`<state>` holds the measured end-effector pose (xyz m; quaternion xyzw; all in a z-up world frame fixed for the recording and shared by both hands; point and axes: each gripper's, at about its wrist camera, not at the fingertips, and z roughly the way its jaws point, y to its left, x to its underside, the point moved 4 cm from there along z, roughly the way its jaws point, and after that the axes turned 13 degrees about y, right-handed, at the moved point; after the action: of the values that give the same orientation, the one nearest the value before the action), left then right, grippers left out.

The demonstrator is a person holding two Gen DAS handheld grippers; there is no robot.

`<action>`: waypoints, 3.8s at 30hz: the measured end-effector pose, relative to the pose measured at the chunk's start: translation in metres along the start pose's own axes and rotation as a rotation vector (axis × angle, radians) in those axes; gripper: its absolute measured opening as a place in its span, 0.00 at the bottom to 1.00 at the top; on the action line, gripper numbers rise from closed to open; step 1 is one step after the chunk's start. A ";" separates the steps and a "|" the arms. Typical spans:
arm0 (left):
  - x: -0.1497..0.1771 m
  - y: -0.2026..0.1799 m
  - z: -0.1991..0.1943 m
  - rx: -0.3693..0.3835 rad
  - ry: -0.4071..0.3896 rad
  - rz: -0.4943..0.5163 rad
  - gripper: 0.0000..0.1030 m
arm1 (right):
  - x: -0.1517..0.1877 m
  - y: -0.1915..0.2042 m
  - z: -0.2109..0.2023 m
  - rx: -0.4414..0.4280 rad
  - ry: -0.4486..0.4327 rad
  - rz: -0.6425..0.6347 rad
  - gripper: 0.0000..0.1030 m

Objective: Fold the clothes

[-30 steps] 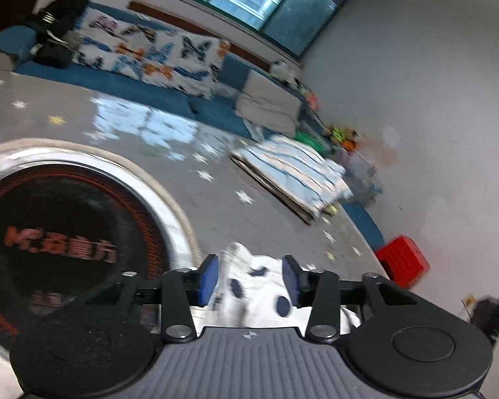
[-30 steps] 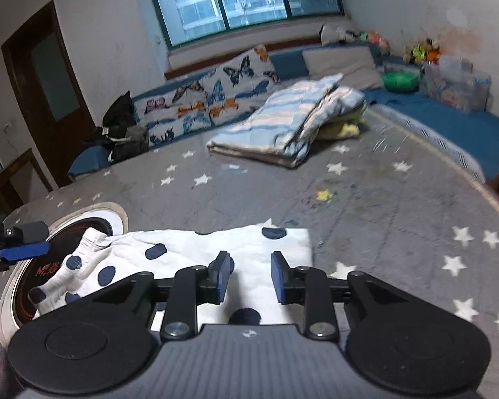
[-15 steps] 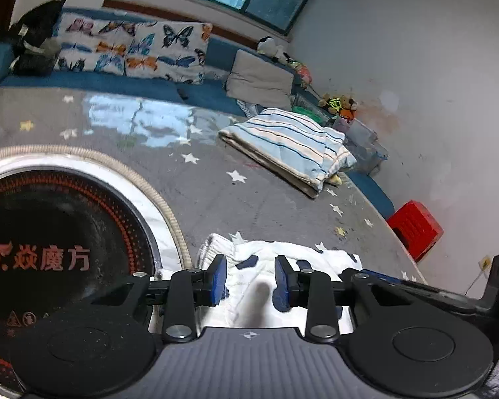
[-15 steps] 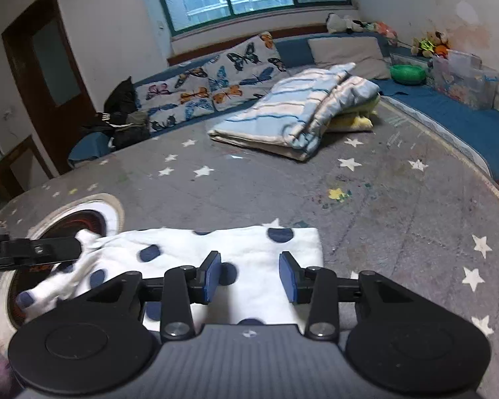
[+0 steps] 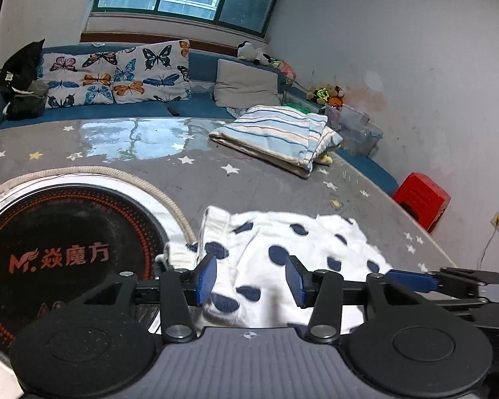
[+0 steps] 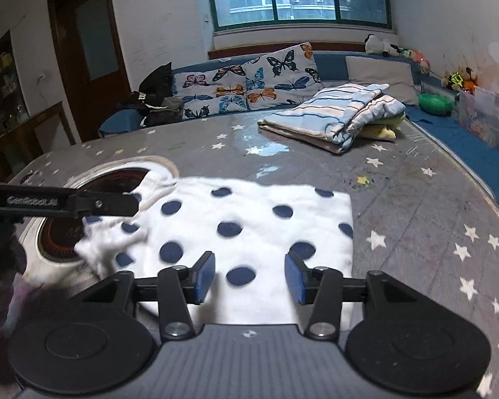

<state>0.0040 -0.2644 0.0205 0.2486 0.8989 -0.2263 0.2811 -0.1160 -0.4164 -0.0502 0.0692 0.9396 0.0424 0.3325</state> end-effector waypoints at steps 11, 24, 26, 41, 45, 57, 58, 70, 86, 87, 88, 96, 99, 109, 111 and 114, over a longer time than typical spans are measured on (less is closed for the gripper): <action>0.021 0.006 -0.002 -0.055 0.022 0.006 0.61 | 0.036 0.011 -0.010 0.051 0.015 -0.014 0.50; 0.042 0.005 -0.028 -0.079 -0.040 0.016 1.00 | 0.047 0.021 -0.018 0.070 -0.035 -0.013 0.84; 0.044 0.003 -0.031 -0.082 -0.051 0.023 1.00 | 0.048 0.023 -0.019 0.068 -0.040 -0.013 0.86; 0.060 -0.003 -0.045 -0.115 -0.077 0.030 1.00 | 0.058 0.035 -0.032 0.113 -0.082 -0.025 1.00; 0.064 -0.008 -0.053 -0.136 -0.096 0.040 1.00 | 0.061 0.037 -0.033 0.109 -0.082 -0.026 1.00; 0.076 -0.011 -0.069 -0.211 -0.086 0.032 1.00 | 0.070 0.041 -0.036 0.081 -0.088 0.033 1.00; 0.077 -0.010 -0.070 -0.212 -0.086 0.026 1.00 | 0.071 0.041 -0.035 0.082 -0.088 0.040 1.00; 0.085 -0.007 -0.066 -0.250 -0.051 0.013 1.00 | 0.075 0.043 -0.031 0.066 -0.109 0.072 1.00; 0.085 -0.007 -0.056 -0.297 -0.013 0.026 1.00 | 0.068 0.049 -0.025 0.069 -0.109 0.064 1.00; 0.085 -0.007 -0.056 -0.299 -0.010 0.024 1.00 | 0.067 0.049 -0.025 0.067 -0.108 0.065 1.00; 0.085 -0.007 -0.055 -0.304 -0.006 0.025 1.00 | 0.067 0.048 -0.025 0.065 -0.108 0.066 1.00; 0.084 -0.010 -0.050 -0.322 0.010 0.035 1.00 | 0.066 0.048 -0.021 0.061 -0.100 0.064 1.00; 0.084 -0.010 -0.049 -0.329 0.021 0.035 1.00 | 0.066 0.047 -0.021 0.058 -0.100 0.065 1.00; 0.085 -0.010 -0.046 -0.342 0.036 0.039 1.00 | 0.066 0.046 -0.018 0.056 -0.091 0.069 1.00; 0.085 -0.010 -0.046 -0.344 0.036 0.039 1.00 | 0.066 0.046 -0.018 0.056 -0.091 0.070 1.00; 0.084 -0.011 -0.047 -0.348 0.034 0.042 1.00 | 0.065 0.045 -0.018 0.052 -0.092 0.074 1.00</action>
<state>-0.0808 -0.2203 0.0058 0.2184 0.9238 -0.0571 0.3094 -0.1728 -0.3619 -0.0713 0.1142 0.9210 0.0269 0.3715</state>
